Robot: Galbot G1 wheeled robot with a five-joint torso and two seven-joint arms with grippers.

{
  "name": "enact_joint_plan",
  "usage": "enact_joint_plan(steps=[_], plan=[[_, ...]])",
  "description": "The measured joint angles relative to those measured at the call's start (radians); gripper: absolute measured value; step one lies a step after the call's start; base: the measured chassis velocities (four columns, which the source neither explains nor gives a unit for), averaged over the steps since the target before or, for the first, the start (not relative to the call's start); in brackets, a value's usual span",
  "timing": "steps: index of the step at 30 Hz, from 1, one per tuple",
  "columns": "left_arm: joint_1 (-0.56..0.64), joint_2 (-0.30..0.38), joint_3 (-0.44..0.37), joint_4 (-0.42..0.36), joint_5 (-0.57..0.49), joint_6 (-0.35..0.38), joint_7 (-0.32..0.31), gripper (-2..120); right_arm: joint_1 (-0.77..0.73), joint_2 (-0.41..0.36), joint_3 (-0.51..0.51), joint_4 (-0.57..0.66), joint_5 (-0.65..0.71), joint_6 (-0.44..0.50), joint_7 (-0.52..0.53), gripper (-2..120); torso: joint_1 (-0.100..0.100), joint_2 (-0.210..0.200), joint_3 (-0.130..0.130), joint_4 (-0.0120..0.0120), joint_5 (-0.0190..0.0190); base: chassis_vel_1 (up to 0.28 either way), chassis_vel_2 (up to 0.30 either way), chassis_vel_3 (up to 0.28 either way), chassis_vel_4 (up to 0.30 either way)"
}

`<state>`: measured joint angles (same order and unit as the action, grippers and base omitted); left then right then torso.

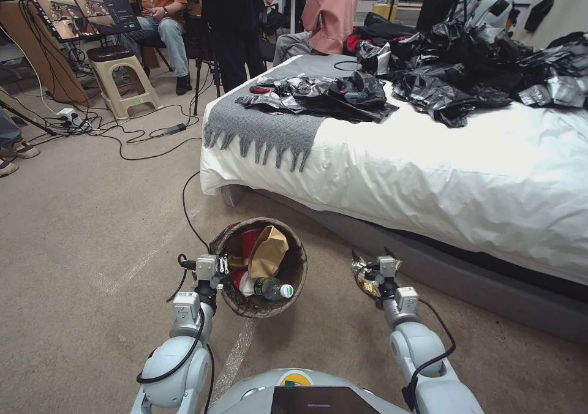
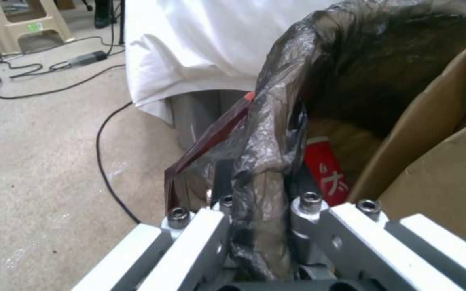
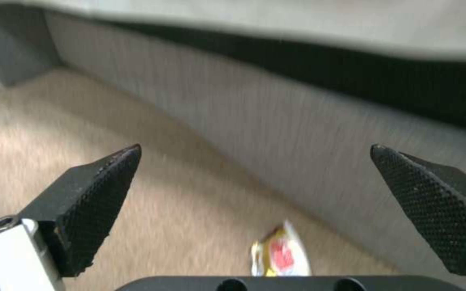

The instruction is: Pick up the trash bin, then pick up the garbage from the floor and place it into the trash bin.

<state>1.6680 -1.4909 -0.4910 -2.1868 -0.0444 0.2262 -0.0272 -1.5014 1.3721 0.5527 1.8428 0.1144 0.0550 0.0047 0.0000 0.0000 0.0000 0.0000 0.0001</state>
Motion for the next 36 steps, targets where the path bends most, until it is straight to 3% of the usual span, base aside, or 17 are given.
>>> enact_joint_plan(steps=[6,11,17,25,36], plan=[[0.000,0.002,0.001,0.000,0.001,-0.001,0.000,3,0.041,-0.010,-0.028,-0.093,0.031,-0.082,-0.009,100,0.000,0.000,0.000,0.0001,-0.0001,0.000,0.000,0.000,0.000],[0.000,0.003,0.004,0.000,0.002,0.000,-0.001,3,0.103,-0.016,-0.048,-0.251,0.034,-0.125,-0.021,100,0.000,0.000,0.000,-0.0001,-0.0001,0.000,0.000,0.000,0.000],[0.002,0.004,0.003,-0.003,0.003,0.002,-0.002,3,0.188,-0.023,-0.073,-0.430,0.015,-0.114,-0.035,100,0.000,0.000,0.000,0.0000,-0.0001,0.000,0.000,0.000,0.000],[0.003,0.003,-0.002,-0.002,0.005,0.003,-0.002,3,0.294,-0.022,-0.085,-0.579,-0.008,-0.075,-0.039,100,0.000,0.000,0.000,0.0000,-0.0001,0.000,0.000,0.000,0.000],[0.003,0.001,-0.004,0.001,0.005,0.003,-0.003,3,0.345,-0.022,-0.073,-0.705,-0.019,-0.035,-0.046,100,0.000,0.000,0.000,0.0000,-0.0001,0.000,0.000,0.000,0.000]])
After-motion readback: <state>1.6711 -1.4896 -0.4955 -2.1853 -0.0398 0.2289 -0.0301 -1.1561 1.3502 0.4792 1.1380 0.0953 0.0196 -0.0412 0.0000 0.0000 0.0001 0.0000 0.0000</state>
